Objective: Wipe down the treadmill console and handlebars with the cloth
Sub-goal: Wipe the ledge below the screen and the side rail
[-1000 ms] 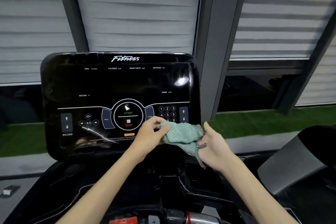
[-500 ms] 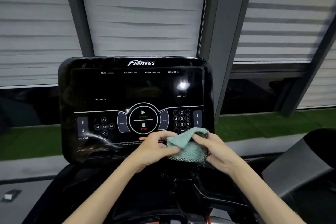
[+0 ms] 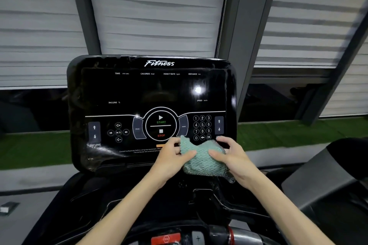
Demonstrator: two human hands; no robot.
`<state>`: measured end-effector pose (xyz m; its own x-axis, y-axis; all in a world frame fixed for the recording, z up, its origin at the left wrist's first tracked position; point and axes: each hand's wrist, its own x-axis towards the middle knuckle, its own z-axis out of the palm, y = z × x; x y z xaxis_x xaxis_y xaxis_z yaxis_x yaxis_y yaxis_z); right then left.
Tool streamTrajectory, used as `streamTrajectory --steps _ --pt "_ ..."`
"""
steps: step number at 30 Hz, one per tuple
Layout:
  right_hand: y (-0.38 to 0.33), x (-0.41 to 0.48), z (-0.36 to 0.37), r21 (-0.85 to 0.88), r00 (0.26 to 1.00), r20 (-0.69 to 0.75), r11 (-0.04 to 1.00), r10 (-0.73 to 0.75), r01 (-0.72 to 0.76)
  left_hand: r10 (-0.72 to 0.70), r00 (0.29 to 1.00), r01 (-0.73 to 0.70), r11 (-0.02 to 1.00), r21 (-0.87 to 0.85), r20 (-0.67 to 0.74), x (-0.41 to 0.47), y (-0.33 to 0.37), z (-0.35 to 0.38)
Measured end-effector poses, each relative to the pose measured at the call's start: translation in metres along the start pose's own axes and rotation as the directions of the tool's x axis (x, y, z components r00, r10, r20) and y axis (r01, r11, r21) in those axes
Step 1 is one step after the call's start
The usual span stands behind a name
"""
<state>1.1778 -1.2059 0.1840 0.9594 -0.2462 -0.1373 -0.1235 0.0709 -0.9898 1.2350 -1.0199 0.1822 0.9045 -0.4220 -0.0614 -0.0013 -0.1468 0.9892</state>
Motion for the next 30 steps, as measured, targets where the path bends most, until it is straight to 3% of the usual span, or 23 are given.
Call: streamTrajectory --steps 4,7,10,12,14,17,19,23,25,27,30 --pt "-0.006 -0.005 -0.008 -0.120 0.990 0.114 0.988 -0.084 0.097 0.066 0.998 -0.066 0.998 0.002 0.017 0.001 -0.002 -0.010" --pt "-0.011 -0.010 -0.013 -0.303 0.986 0.138 0.944 -0.095 0.133 0.145 0.989 -0.141 0.929 0.343 0.014 0.002 0.005 -0.018" --pt "-0.012 -0.010 -0.015 -0.565 0.986 0.116 0.808 -0.123 0.167 0.241 0.970 -0.202 0.733 0.649 0.029 0.003 0.009 -0.020" --pt "-0.010 -0.006 -0.016 -0.735 0.984 0.068 0.659 -0.163 0.160 0.230 0.971 -0.207 0.659 0.723 0.068 0.005 0.008 -0.019" --pt "-0.009 -0.005 -0.017 -0.781 0.983 0.038 0.608 -0.179 0.141 0.176 0.975 -0.221 0.660 0.718 0.137 0.007 0.006 -0.021" --pt "-0.014 -0.007 -0.018 -0.738 0.968 0.080 0.638 -0.239 0.219 0.035 0.977 -0.140 0.844 0.518 0.208 0.005 0.006 -0.021" --pt "-0.015 -0.006 -0.017 -0.646 0.962 0.144 0.714 -0.231 0.268 -0.002 0.979 -0.090 0.893 0.441 0.204 0.004 0.007 -0.018" --pt "-0.012 -0.003 -0.013 -0.175 0.978 0.186 0.976 -0.095 0.128 0.016 0.983 -0.058 0.972 0.226 0.184 0.007 0.008 -0.009" --pt "-0.010 -0.005 -0.010 -0.034 0.959 0.284 0.999 -0.012 0.022 0.025 0.984 -0.046 0.993 0.112 0.178 0.006 0.010 -0.004" --pt "-0.006 -0.005 -0.009 -0.028 0.942 0.336 1.000 0.011 -0.002 0.029 0.987 -0.033 0.999 0.021 0.159 0.006 0.012 -0.002" --pt "0.001 0.001 -0.011 -0.012 0.966 0.257 1.000 0.006 -0.003 0.022 0.989 -0.024 1.000 0.016 0.147 0.003 0.015 -0.003"
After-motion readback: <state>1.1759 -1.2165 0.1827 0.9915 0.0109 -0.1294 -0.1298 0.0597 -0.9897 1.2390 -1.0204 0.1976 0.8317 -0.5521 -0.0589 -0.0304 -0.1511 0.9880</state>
